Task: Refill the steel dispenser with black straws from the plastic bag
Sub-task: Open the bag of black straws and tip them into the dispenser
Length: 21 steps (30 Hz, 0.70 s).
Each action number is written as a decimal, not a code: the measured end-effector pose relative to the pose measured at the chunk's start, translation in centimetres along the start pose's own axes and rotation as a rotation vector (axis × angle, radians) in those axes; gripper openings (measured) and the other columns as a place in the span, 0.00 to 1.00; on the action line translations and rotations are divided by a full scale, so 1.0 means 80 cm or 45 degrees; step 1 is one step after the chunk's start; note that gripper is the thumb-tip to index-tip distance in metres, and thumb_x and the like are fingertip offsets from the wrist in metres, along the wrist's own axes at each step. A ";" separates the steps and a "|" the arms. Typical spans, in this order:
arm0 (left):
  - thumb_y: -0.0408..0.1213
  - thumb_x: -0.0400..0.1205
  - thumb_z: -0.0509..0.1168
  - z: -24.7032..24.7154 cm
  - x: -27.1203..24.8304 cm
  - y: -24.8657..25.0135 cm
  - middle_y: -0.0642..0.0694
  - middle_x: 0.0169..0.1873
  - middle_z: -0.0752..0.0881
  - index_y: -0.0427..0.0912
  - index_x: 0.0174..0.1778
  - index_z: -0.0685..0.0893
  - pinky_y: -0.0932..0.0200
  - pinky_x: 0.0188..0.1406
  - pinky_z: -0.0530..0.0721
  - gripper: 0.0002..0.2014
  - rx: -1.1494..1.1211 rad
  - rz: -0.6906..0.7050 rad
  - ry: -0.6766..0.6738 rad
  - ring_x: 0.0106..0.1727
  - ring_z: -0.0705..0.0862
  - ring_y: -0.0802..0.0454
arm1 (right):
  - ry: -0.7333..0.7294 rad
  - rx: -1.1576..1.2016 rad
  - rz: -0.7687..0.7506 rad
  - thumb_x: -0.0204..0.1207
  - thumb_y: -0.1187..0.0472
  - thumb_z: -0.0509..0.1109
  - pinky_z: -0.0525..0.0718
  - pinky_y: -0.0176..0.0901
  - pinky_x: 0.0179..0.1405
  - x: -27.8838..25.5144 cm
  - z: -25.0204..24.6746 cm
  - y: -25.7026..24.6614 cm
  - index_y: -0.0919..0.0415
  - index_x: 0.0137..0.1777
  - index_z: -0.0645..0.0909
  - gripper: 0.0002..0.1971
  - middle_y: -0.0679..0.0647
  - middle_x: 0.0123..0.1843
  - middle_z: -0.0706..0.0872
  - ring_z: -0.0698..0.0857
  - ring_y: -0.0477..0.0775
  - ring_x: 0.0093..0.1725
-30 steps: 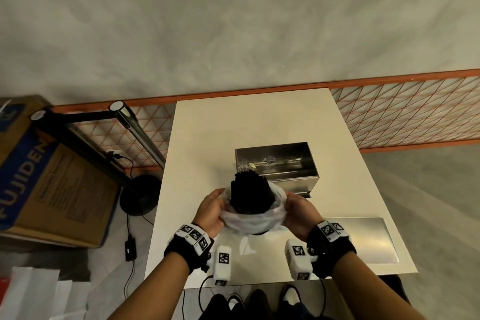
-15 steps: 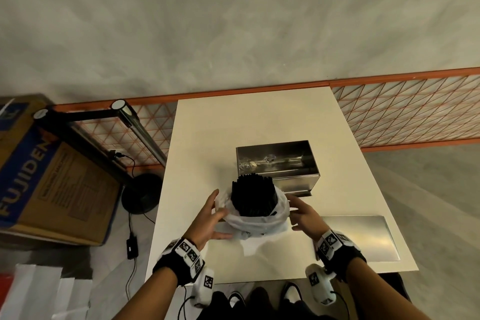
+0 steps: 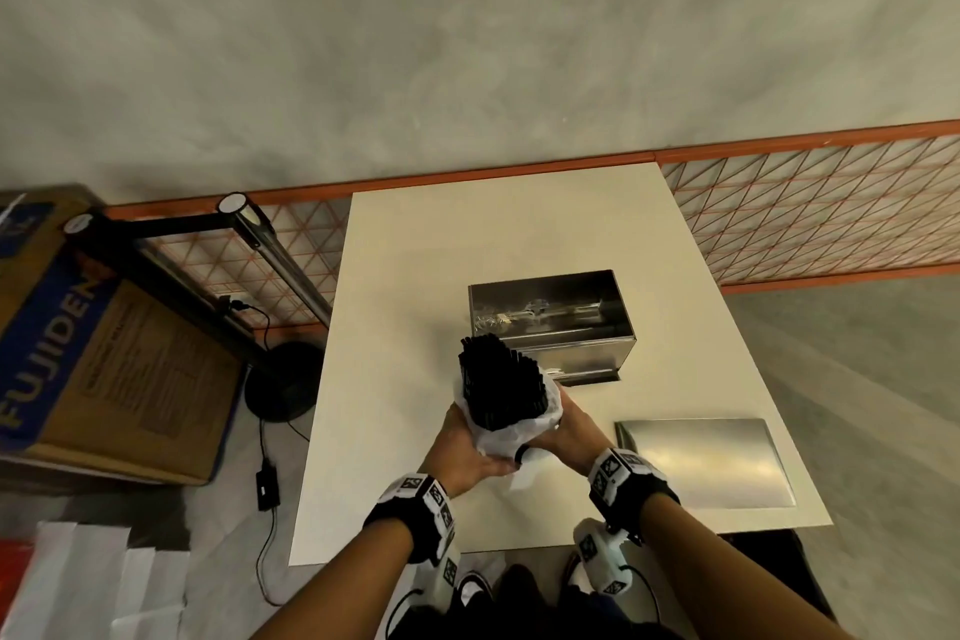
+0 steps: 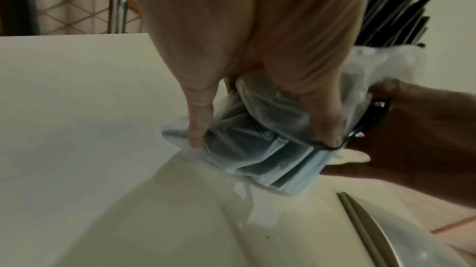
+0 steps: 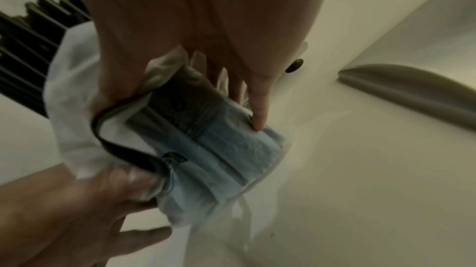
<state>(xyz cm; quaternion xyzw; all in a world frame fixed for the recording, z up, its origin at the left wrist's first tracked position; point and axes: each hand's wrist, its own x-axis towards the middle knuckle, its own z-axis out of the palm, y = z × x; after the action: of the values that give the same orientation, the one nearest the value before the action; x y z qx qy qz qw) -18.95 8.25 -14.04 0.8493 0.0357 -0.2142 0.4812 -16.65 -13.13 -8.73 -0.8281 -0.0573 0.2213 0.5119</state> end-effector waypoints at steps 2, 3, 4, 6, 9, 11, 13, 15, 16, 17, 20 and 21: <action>0.50 0.59 0.89 0.001 -0.010 0.023 0.54 0.66 0.82 0.51 0.74 0.70 0.54 0.68 0.85 0.50 -0.078 0.051 0.052 0.69 0.82 0.61 | 0.047 0.070 0.011 0.60 0.35 0.79 0.79 0.52 0.70 -0.005 0.000 0.001 0.41 0.79 0.64 0.46 0.45 0.72 0.79 0.79 0.48 0.71; 0.44 0.61 0.88 0.003 -0.014 0.028 0.56 0.66 0.83 0.52 0.74 0.71 0.59 0.67 0.84 0.47 -0.116 0.104 0.050 0.68 0.82 0.63 | 0.081 0.102 0.025 0.59 0.33 0.79 0.80 0.54 0.70 -0.007 0.000 0.003 0.40 0.78 0.65 0.47 0.44 0.72 0.79 0.80 0.48 0.71; 0.40 0.63 0.88 0.004 -0.017 0.029 0.57 0.65 0.83 0.53 0.74 0.72 0.63 0.66 0.84 0.45 -0.113 0.147 0.041 0.69 0.82 0.64 | 0.101 0.141 0.032 0.58 0.29 0.78 0.79 0.55 0.70 -0.008 -0.001 0.005 0.39 0.78 0.65 0.48 0.43 0.72 0.79 0.80 0.48 0.71; 0.40 0.63 0.88 0.006 -0.020 0.029 0.57 0.67 0.81 0.53 0.76 0.70 0.66 0.64 0.82 0.48 -0.109 0.186 0.043 0.70 0.81 0.64 | 0.094 0.193 0.016 0.58 0.27 0.77 0.77 0.52 0.72 -0.012 -0.001 0.005 0.40 0.80 0.64 0.50 0.42 0.74 0.78 0.78 0.45 0.72; 0.44 0.68 0.85 0.007 -0.020 0.021 0.56 0.67 0.81 0.48 0.77 0.69 0.66 0.63 0.82 0.44 0.070 0.248 0.131 0.66 0.81 0.63 | -0.012 0.263 -0.002 0.68 0.48 0.81 0.78 0.32 0.64 -0.021 0.003 -0.011 0.43 0.78 0.63 0.41 0.38 0.71 0.77 0.77 0.34 0.70; 0.46 0.83 0.71 0.013 -0.014 0.025 0.46 0.60 0.85 0.42 0.69 0.80 0.58 0.58 0.87 0.21 -0.115 0.238 0.258 0.59 0.84 0.54 | -0.100 0.292 -0.002 0.71 0.64 0.80 0.82 0.31 0.55 -0.025 0.008 -0.013 0.46 0.76 0.64 0.39 0.39 0.69 0.77 0.80 0.36 0.67; 0.42 0.85 0.65 0.011 -0.014 0.033 0.41 0.58 0.85 0.40 0.65 0.83 0.59 0.50 0.90 0.15 -0.251 0.124 0.323 0.56 0.85 0.50 | -0.142 0.336 0.012 0.70 0.69 0.80 0.85 0.36 0.50 -0.024 0.007 -0.004 0.43 0.77 0.63 0.41 0.44 0.69 0.79 0.84 0.38 0.61; 0.29 0.78 0.74 0.013 -0.015 0.021 0.46 0.58 0.84 0.39 0.71 0.79 0.67 0.50 0.85 0.25 0.046 0.064 0.339 0.55 0.84 0.54 | -0.141 0.312 0.010 0.70 0.70 0.79 0.85 0.35 0.50 -0.022 0.002 0.003 0.37 0.76 0.62 0.44 0.40 0.70 0.79 0.83 0.33 0.60; 0.24 0.75 0.76 0.016 -0.013 0.013 0.49 0.57 0.84 0.39 0.74 0.76 0.65 0.52 0.83 0.31 -0.072 -0.014 0.348 0.55 0.85 0.54 | -0.140 0.279 0.004 0.70 0.71 0.78 0.83 0.31 0.53 -0.022 0.000 0.007 0.34 0.75 0.61 0.44 0.35 0.70 0.77 0.80 0.28 0.62; 0.24 0.73 0.78 0.016 -0.014 0.018 0.50 0.56 0.84 0.41 0.75 0.75 0.62 0.54 0.82 0.34 -0.148 -0.055 0.346 0.57 0.86 0.50 | -0.131 0.226 0.009 0.70 0.71 0.76 0.80 0.27 0.57 -0.022 -0.003 0.007 0.32 0.75 0.60 0.45 0.31 0.70 0.76 0.77 0.25 0.64; 0.37 0.75 0.78 0.015 -0.011 0.025 0.50 0.56 0.85 0.56 0.73 0.68 0.75 0.48 0.80 0.35 -0.247 0.005 0.383 0.56 0.87 0.50 | -0.049 0.188 0.060 0.67 0.67 0.70 0.75 0.35 0.67 -0.021 -0.005 0.016 0.30 0.77 0.62 0.43 0.30 0.70 0.77 0.76 0.34 0.70; 0.37 0.76 0.78 0.014 -0.010 0.028 0.51 0.55 0.85 0.58 0.72 0.67 0.80 0.46 0.78 0.33 -0.200 0.019 0.380 0.55 0.86 0.52 | -0.001 0.161 0.079 0.68 0.65 0.71 0.75 0.38 0.67 -0.021 -0.005 0.019 0.32 0.77 0.63 0.41 0.34 0.69 0.79 0.77 0.39 0.71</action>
<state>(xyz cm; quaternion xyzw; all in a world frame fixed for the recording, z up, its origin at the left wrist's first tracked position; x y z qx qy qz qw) -19.44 6.27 -12.44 0.8318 0.1171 -0.0786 0.5369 -18.18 -14.69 -9.42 -0.7953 -0.0177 0.2405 0.5561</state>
